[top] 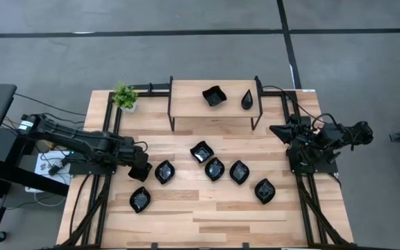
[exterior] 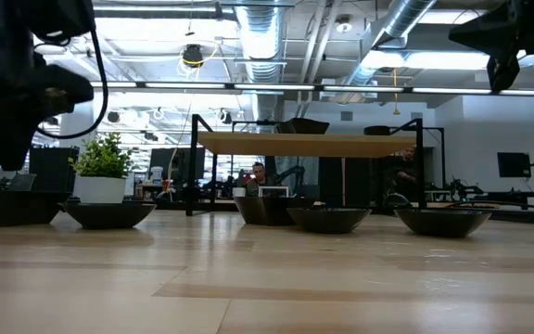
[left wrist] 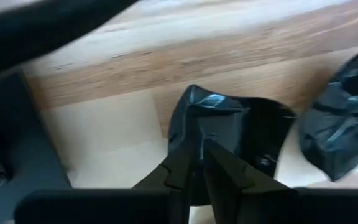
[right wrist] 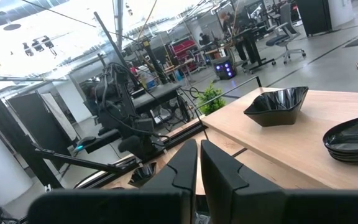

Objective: Pick & Place Mini shaped plates
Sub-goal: Stack the black plate on top of the black plate on the shelf

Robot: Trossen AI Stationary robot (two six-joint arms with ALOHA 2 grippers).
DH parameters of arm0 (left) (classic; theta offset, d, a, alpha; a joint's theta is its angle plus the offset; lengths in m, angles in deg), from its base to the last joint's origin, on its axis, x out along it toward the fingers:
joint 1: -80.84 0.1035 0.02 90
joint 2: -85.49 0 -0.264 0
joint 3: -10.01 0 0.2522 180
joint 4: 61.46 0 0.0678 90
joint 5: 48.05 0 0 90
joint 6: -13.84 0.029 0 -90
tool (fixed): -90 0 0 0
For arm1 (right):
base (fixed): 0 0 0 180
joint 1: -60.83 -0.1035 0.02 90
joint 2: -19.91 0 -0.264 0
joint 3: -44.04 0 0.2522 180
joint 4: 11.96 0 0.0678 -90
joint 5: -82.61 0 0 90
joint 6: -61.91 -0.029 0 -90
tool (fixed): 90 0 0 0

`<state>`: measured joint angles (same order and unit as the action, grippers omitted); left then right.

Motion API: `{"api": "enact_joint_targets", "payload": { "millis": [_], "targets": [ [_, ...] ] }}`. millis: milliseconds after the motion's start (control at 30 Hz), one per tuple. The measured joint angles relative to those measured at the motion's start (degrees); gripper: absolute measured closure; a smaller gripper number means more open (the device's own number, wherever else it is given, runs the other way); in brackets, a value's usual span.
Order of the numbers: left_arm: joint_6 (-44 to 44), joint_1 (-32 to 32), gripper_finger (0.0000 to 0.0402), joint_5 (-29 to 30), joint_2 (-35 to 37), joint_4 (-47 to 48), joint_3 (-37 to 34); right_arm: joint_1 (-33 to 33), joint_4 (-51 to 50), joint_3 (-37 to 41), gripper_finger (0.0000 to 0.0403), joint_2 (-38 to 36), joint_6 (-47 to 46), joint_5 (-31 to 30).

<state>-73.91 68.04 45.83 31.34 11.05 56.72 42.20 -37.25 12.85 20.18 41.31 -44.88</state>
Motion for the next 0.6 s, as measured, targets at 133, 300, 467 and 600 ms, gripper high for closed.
{"api": "enact_joint_targets", "payload": {
  "millis": [133, 300, 467, 600],
  "targets": [
    [-0.38, 0.0, 0.0328, -0.13, -3.34, 0.0, 0.0, 0.0, 0.0, 0.02, 0.0386, 0.0, -0.02, 0.0],
    [-1.11, 0.02, 0.0288, -0.09, -7.15, 0.1, 0.0, 0.0, 0.02, 0.02, 0.0386, 0.0, -1.29, 0.0],
    [-1.22, 0.02, 0.0258, -0.09, -9.89, 0.13, 0.0, 0.0, 0.0, 0.02, 0.0386, 0.0, -1.84, 0.0],
    [-1.24, 0.02, 0.025, -0.1, -10.69, -1.0, -0.47, 0.0, 0.0, 0.02, 0.0386, 0.0, -1.86, 0.0]
  ]
}}
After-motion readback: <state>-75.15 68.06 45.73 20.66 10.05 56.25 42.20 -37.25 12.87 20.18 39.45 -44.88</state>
